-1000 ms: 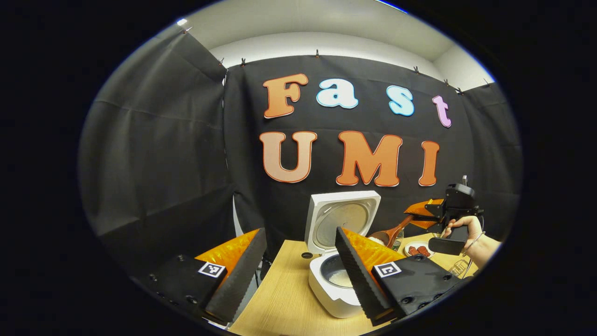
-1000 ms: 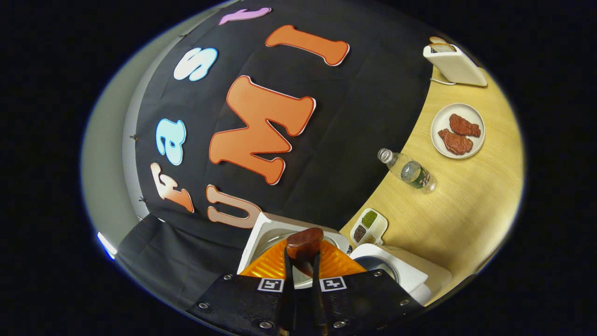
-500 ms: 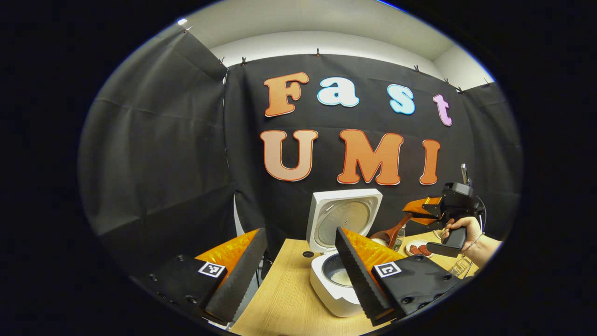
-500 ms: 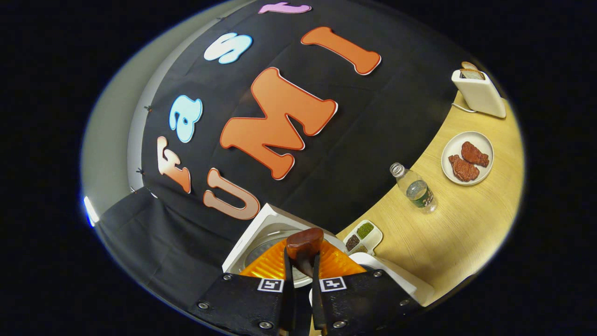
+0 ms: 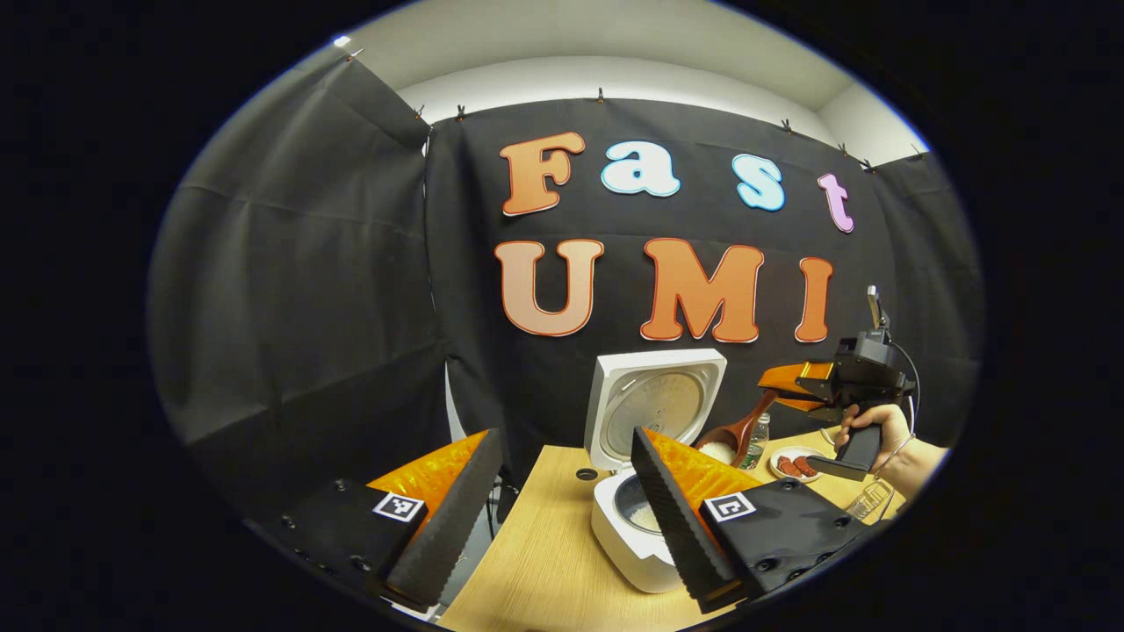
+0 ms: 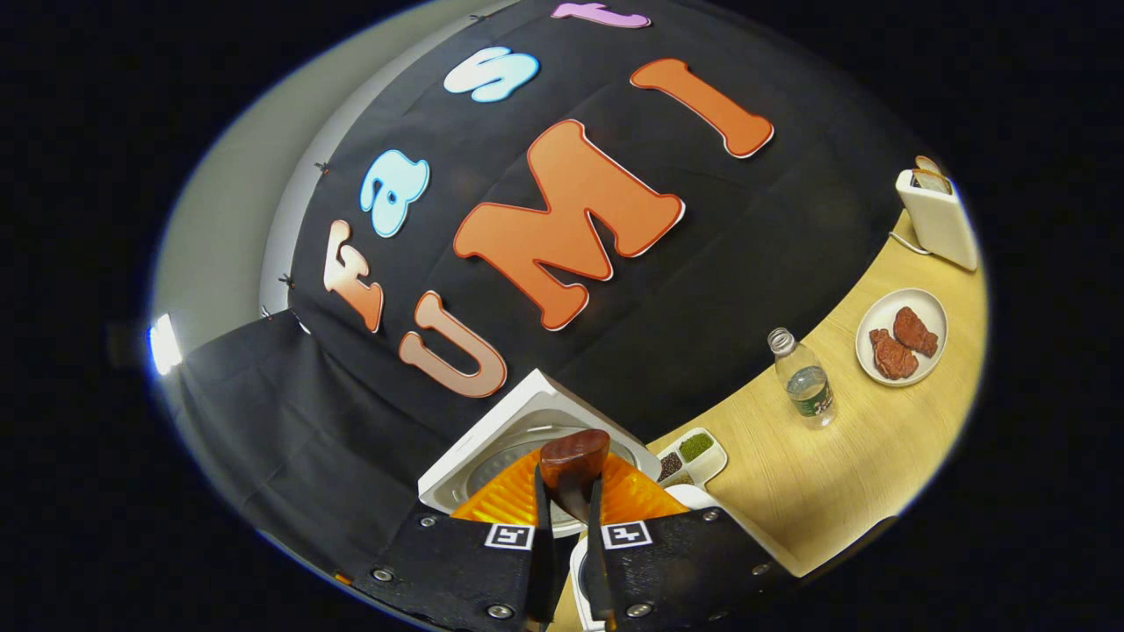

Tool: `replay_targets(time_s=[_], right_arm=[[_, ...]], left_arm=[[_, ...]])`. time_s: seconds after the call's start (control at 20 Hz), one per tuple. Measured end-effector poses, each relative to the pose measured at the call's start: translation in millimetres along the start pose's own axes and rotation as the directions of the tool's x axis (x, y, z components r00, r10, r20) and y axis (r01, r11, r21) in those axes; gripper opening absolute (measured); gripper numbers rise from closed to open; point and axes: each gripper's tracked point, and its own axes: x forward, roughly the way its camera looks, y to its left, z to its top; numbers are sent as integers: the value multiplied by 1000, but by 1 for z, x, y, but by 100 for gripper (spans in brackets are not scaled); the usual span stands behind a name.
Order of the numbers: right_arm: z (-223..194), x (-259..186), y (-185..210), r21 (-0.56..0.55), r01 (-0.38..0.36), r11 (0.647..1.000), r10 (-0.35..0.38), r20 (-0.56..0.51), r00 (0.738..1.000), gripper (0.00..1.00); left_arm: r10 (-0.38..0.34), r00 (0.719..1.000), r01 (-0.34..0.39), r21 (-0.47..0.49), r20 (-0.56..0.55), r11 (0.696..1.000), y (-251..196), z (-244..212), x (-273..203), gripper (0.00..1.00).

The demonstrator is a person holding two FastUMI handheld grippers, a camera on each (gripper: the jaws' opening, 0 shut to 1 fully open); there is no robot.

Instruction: Close the left gripper, press the button to open the rice cooker; take a wooden spoon from the chopstick holder with the right hand, scoop a spoonful of rice and pour it into the rice cooker, then put the wooden spoon back into the chopstick holder.

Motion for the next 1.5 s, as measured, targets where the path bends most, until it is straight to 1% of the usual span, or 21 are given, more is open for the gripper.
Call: replay_targets(time_s=[0.15, 0.2, 0.4, 0.65, 0.85, 1.0, 1.15, 1.3, 1.4, 1.5], right_arm=[[0, -1, 2, -54, 0, 999, 0, 6, 1000, 14], [0, 0, 3, -63, 0, 998, 0, 6, 1000, 14], [-3, 2, 9, -94, -15, 995, 15, 0, 1000, 13], [-7, 1, 19, -219, -33, 975, 33, -1, 999, 14], [-11, 1, 31, -352, -55, 934, 57, -7, 998, 14], [-15, 0, 41, -415, -77, 906, 76, -18, 997, 14], [-23, -1, 49, -476, -97, 874, 91, -35, 995, 13], [-32, -1, 52, -544, -106, 832, 90, -56, 994, 14], [-39, -1, 52, -588, -111, 801, 87, -69, 994, 14], [-45, -2, 53, -613, -123, 780, 92, -82, 992, 13]], left_arm=[[-4, 1000, 4, -5, -3, 1000, 0, -1, 2, 100], [-4, 1000, 4, -3, -1, 1000, 0, -1, 2, 99], [2, 1000, -2, 24, 7, 1000, 1, 2, 4, 100], [-4, 1000, 4, 22, 2, 1000, -1, -1, 8, 100], [-3, 1000, 3, 20, -5, 1000, -1, -3, 10, 100], [-6, 1000, 6, 16, -7, 1000, -3, -4, 11, 99], [-3, 1000, 3, 15, -6, 1000, -2, -4, 13, 100], [0, 1000, 0, 9, -10, 1000, 0, -6, 12, 99], [6, 1000, -6, 8, -14, 1000, 2, -7, 11, 100], [10, 1000, -10, 9, -16, 1000, 3, -8, 10, 100]])
